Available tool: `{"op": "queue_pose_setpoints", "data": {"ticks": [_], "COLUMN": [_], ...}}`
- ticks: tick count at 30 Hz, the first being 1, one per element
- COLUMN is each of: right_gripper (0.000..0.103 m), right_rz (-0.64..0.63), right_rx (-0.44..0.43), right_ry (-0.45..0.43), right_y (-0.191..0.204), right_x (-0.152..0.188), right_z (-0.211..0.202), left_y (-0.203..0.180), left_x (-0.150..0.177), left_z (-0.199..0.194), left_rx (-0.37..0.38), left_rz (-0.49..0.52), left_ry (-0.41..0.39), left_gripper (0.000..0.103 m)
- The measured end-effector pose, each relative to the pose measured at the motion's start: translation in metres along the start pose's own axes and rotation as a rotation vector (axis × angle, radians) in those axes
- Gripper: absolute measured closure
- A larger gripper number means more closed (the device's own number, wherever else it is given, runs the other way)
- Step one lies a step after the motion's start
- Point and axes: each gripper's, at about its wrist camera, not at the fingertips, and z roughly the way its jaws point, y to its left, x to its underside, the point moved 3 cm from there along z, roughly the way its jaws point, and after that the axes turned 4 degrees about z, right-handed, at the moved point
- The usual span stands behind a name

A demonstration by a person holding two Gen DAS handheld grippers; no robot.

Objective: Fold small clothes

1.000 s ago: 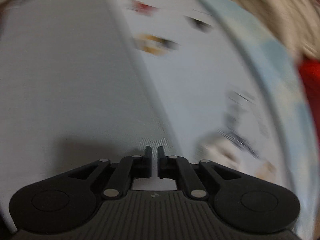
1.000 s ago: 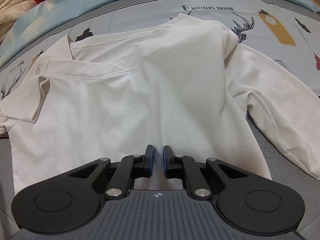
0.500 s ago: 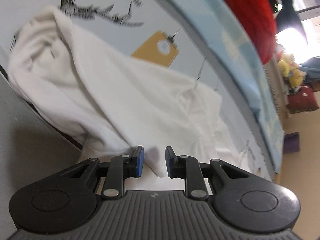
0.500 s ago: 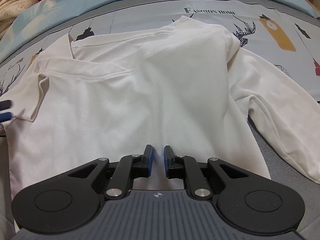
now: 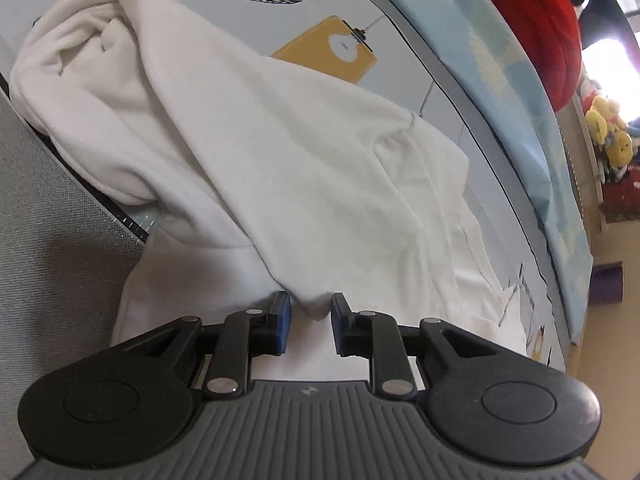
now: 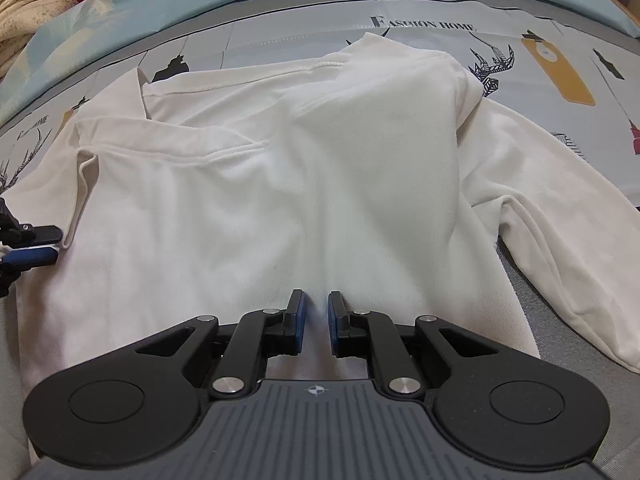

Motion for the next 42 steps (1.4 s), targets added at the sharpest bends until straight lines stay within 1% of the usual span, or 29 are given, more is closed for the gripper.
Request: {"op": "queue_pose_setpoints", "data": {"ticks": [1, 2, 4, 6, 10, 12, 13, 14, 15, 17, 18, 19, 20, 21, 23, 24, 25, 26, 27, 28, 29, 30, 31, 32, 33, 36, 38, 40, 42], "right_gripper": [0.09, 0.09, 0.09, 0.09, 0.089, 0.088, 0.086, 0.084, 0.084, 0.083, 0.083, 0.082, 0.082, 0.082, 0.082, 0.082, 0.082, 0.082, 0.082, 0.082, 0.082, 0.082, 0.082, 0.082, 0.082, 0.082, 0.081, 0.081, 0.081], "right_rz": [-0.002, -0.004, -0.011, -0.023, -0.025, -0.021, -0.019, -0.017, -0.015, -0.019, -0.023, -0.027, -0.031, -0.036, -0.041, -0.042, -0.042, -0.041, -0.038, -0.037, -0.037, -0.037, -0.037, -0.036, -0.032, -0.025, -0.024, -0.023, -0.019], "right_rx": [0.006, 0.011, 0.023, 0.032, 0.036, 0.039, 0.039, 0.038, 0.038, 0.046, 0.049, 0.052, 0.054, 0.055, 0.055, 0.055, 0.055, 0.055, 0.056, 0.056, 0.056, 0.054, 0.051, 0.047, 0.043, 0.035, 0.031, 0.024, 0.018], "right_ry": [-0.004, -0.007, -0.014, -0.018, -0.018, -0.017, -0.016, -0.016, -0.017, -0.021, -0.023, -0.024, -0.026, -0.027, -0.029, -0.029, -0.029, -0.029, -0.029, -0.029, -0.03, -0.03, -0.028, -0.026, -0.023, -0.018, -0.018, -0.016, -0.013], "right_y": [0.001, 0.003, 0.004, 0.006, 0.007, 0.007, 0.008, 0.009, 0.009, 0.011, 0.012, 0.013, 0.013, 0.014, 0.013, 0.013, 0.013, 0.013, 0.013, 0.013, 0.013, 0.013, 0.012, 0.012, 0.011, 0.01, 0.009, 0.007, 0.005], "right_x": [0.001, 0.001, 0.002, 0.003, 0.001, 0.0, -0.001, -0.001, -0.001, 0.0, 0.0, 0.0, 0.001, 0.001, 0.001, 0.0, 0.0, 0.0, 0.0, 0.0, 0.0, 0.001, 0.001, 0.0, 0.0, -0.001, -0.001, 0.0, 0.0], "right_z": [0.0, 0.0, 0.0, 0.0, 0.001, 0.001, 0.001, 0.001, 0.001, 0.001, 0.001, 0.0, 0.0, 0.0, 0.0, 0.001, 0.001, 0.001, 0.001, 0.001, 0.001, 0.001, 0.001, 0.001, 0.001, 0.001, 0.001, 0.001, 0.001], "left_y": [0.001, 0.002, 0.001, -0.003, 0.0, 0.017, 0.035, 0.055, 0.081, 0.147, 0.173, 0.187, 0.193, 0.193, 0.186, 0.183, 0.185, 0.19, 0.198, 0.205, 0.213, 0.217, 0.221, 0.225, 0.231, 0.247, 0.26, 0.267, 0.262], "left_x": [-0.001, -0.003, -0.005, -0.006, -0.026, -0.045, -0.06, -0.073, -0.087, -0.104, -0.101, -0.099, -0.099, -0.099, -0.099, -0.101, -0.1, -0.098, -0.092, -0.086, -0.078, -0.073, -0.07, -0.07, -0.07, -0.078, -0.087, -0.088, -0.09], "left_z": [0.0, 0.0, -0.007, -0.021, -0.079, -0.117, -0.134, -0.149, -0.167, -0.223, -0.253, -0.27, -0.278, -0.279, -0.266, -0.254, -0.239, -0.225, -0.21, -0.198, -0.185, -0.177, -0.169, -0.163, -0.161, -0.164, -0.168, -0.175, -0.183], "left_rx": [0.009, 0.007, -0.028, -0.067, -0.126, -0.26, -0.386, -0.49, -0.585, -0.825, -0.916, -0.917, -0.863, -0.8, -0.647, -0.576, -0.502, -0.431, -0.335, -0.274, -0.25, -0.27, -0.315, -0.345, -0.369, -0.434, -0.476, -0.515, -0.625], "left_rz": [-0.008, -0.004, 0.036, 0.095, 0.213, 0.296, 0.328, 0.313, 0.247, -0.08, -0.239, -0.31, -0.331, -0.331, -0.311, -0.309, -0.333, -0.385, -0.474, -0.549, -0.609, -0.633, -0.646, -0.656, -0.667, -0.673, -0.63, -0.621, -0.575], "left_ry": [-0.011, -0.017, -0.04, -0.079, -0.193, -0.307, -0.367, -0.408, -0.449, -0.616, -0.717, -0.777, -0.796, -0.792, -0.759, -0.722, -0.646, -0.568, -0.485, -0.424, -0.356, -0.305, -0.263, -0.249, -0.25, -0.337, -0.386, -0.45, -0.522], "left_gripper": [0.081, 0.089, 0.1, 0.101, 0.101, 0.101, 0.101, 0.101, 0.101, 0.101, 0.1, 0.1, 0.099, 0.099, 0.092, 0.09, 0.086, 0.084, 0.084, 0.084, 0.084, 0.083, 0.077, 0.073, 0.072, 0.073, 0.1, 0.1, 0.1]}}
